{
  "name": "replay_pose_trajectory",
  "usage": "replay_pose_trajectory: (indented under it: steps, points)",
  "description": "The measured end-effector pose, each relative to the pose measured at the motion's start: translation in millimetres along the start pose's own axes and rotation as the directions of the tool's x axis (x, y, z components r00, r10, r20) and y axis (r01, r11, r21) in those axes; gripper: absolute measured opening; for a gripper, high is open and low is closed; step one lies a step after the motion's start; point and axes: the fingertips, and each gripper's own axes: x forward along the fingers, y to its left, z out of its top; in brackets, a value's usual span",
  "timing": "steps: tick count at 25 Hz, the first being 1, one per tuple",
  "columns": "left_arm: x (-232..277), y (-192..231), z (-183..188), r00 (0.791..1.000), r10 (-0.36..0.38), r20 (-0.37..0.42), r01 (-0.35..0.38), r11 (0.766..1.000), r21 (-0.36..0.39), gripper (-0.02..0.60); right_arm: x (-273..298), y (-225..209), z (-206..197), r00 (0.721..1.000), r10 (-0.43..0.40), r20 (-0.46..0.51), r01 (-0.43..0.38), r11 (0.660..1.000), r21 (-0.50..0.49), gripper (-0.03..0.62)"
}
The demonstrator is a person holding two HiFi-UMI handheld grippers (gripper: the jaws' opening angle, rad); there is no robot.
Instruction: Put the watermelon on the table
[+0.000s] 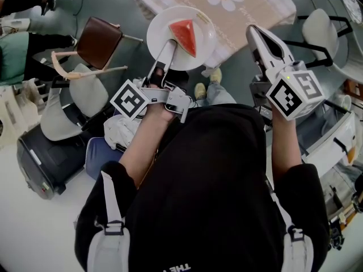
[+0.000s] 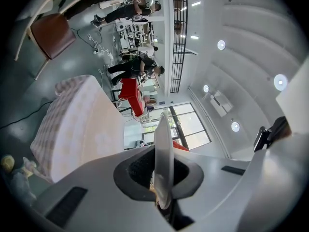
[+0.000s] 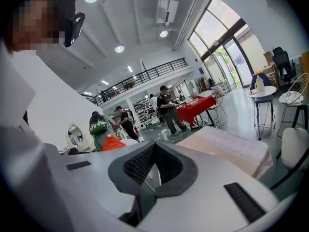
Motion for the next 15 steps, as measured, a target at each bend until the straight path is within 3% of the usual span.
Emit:
replay_pose_trajectory:
  steps: [3, 10, 15]
  points:
    - [32.7, 3.0, 0.2, 1.000, 0.021, -0.001, -0.021, 1.000, -0.004, 0.015, 14.5, -30.0, 14.1, 1.000, 0.006, -0.001, -0.006, 1.000, 0.017, 0.011]
    - [57.2, 4.8, 8.8, 1.000, 0.024, 0.006, -0.024, 1.000, -0.003, 0.015, 29.3, -48.3, 29.3, 1.000, -0.001, -0.016, 0.002, 1.000, 0.013, 0.011]
    - [119.6, 23.2, 5.7, 0.999, 0.053, 0.007, -0.053, 0.999, -0.010, 0.015, 58.2, -107.6, 41.9, 0.999, 0.005, -0.037, -0.003, 0.999, 0.043, 0.011]
